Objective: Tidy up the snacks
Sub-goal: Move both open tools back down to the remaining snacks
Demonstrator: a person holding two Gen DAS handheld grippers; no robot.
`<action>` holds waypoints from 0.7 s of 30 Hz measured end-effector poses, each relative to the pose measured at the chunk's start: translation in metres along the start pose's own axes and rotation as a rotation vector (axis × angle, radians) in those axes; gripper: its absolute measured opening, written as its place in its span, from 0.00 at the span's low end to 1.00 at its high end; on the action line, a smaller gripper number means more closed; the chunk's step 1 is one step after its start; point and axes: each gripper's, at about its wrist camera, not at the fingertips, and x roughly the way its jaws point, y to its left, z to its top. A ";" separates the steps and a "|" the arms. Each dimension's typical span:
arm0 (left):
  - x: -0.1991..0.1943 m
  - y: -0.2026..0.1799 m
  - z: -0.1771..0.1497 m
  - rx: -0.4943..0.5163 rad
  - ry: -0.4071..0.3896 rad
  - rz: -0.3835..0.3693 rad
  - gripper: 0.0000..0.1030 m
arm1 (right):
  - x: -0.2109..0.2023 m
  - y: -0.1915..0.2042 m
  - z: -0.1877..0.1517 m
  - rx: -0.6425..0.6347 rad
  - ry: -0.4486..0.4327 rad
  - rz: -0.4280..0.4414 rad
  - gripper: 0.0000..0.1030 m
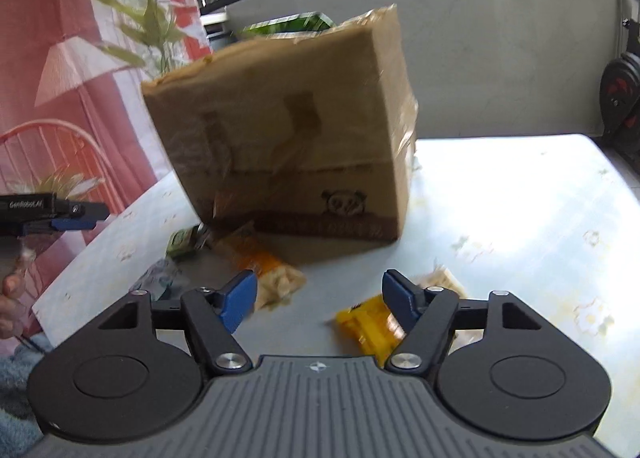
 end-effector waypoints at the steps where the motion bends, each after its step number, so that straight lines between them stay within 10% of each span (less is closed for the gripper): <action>1: 0.000 0.000 -0.002 0.002 0.004 -0.002 0.75 | 0.004 0.007 -0.007 -0.005 0.038 0.017 0.64; 21: -0.004 0.000 -0.034 0.010 0.032 0.000 0.75 | 0.045 0.044 -0.042 0.046 0.368 0.089 0.37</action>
